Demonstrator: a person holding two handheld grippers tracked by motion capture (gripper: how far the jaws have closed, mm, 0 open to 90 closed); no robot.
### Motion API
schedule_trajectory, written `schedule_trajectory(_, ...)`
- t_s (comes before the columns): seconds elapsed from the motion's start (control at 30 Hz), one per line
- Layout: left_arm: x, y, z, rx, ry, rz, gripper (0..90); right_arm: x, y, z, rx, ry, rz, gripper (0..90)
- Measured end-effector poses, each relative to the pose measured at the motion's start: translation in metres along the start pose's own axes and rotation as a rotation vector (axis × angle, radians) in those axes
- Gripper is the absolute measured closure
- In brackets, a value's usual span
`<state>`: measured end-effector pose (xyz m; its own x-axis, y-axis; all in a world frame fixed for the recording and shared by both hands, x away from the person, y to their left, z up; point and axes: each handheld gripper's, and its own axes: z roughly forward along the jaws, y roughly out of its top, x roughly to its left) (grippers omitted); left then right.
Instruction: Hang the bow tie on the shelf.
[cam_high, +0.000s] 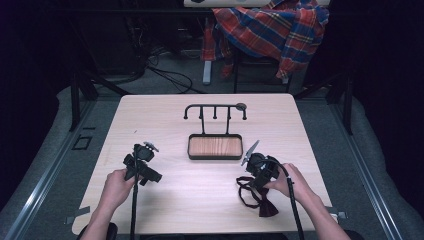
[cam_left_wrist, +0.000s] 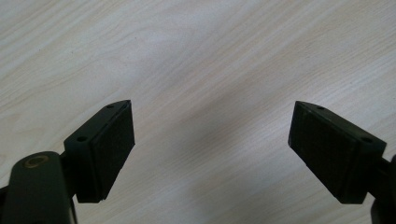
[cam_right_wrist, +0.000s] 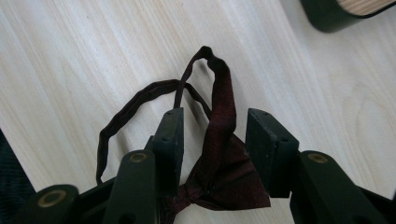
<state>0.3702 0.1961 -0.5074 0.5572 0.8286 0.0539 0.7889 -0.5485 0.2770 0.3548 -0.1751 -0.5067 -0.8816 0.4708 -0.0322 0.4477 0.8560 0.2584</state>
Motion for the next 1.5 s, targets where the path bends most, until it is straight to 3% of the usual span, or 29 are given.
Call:
schedule_trajectory(0.3,0.000,0.000,0.000,0.001,0.006,0.004,14.6,0.006,0.009,0.021,0.095,-0.035,-0.066,64.6)
schedule_trajectory(0.5,0.001,0.000,0.000,-0.003,0.008,0.000,14.5,0.009,0.009,0.028,0.126,-0.044,-0.085,67.0)
schedule_trajectory(0.57,0.001,0.000,0.000,-0.001,0.005,0.002,14.5,0.012,0.009,0.032,0.147,-0.056,-0.105,72.1)
schedule_trajectory(0.73,0.001,0.000,-0.001,-0.006,0.008,0.000,14.6,0.014,0.007,0.034,0.164,-0.070,-0.092,82.1)
schedule_trajectory(1.0,0.001,0.000,-0.001,-0.005,0.003,0.000,14.6,0.015,0.006,0.028,0.135,-0.079,-0.037,87.9)
schedule_trajectory(1.27,0.000,0.000,-0.001,-0.003,0.006,0.004,14.6,0.012,0.002,0.004,0.030,-0.097,0.041,88.3)
schedule_trajectory(1.5,0.000,0.000,-0.002,-0.007,0.004,0.004,14.6,0.010,0.002,-0.012,-0.024,-0.111,0.080,88.5)
